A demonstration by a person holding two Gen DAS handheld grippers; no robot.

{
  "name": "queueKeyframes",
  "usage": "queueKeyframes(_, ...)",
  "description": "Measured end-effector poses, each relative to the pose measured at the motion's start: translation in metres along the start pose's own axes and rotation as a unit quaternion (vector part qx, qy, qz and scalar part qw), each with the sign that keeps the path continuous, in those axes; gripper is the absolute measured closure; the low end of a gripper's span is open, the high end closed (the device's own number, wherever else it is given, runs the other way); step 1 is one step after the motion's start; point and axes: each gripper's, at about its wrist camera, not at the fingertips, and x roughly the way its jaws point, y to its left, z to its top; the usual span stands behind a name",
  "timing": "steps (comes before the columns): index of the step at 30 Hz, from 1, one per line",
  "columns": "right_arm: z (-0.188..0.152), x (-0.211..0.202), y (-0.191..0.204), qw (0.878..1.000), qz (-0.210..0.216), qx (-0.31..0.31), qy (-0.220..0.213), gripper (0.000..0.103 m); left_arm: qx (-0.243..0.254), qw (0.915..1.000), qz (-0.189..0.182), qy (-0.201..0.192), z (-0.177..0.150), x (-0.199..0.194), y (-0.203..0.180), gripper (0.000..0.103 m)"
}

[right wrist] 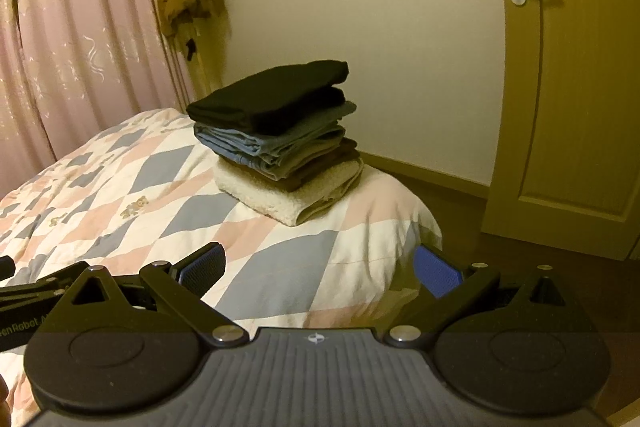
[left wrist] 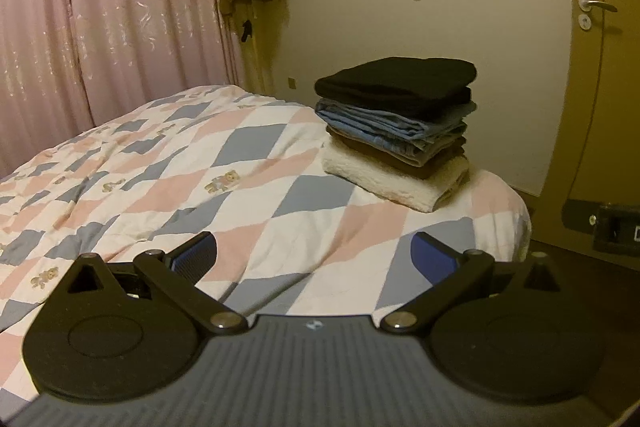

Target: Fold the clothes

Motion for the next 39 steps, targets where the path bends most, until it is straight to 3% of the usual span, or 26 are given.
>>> queueKeyframes(21, -0.016, -0.040, -0.003, 1.000, 0.009, -0.003, -0.009, 0.000, 0.005, 1.0000, -0.002, 0.000, -0.014, -0.035, -0.007, 0.001)
queueKeyframes(39, -0.018, 0.012, 0.014, 1.000, -0.005, -0.013, 0.023, 0.000, 0.007, 0.9995, -0.002, 0.032, -0.018, 0.024, 0.006, 0.001)
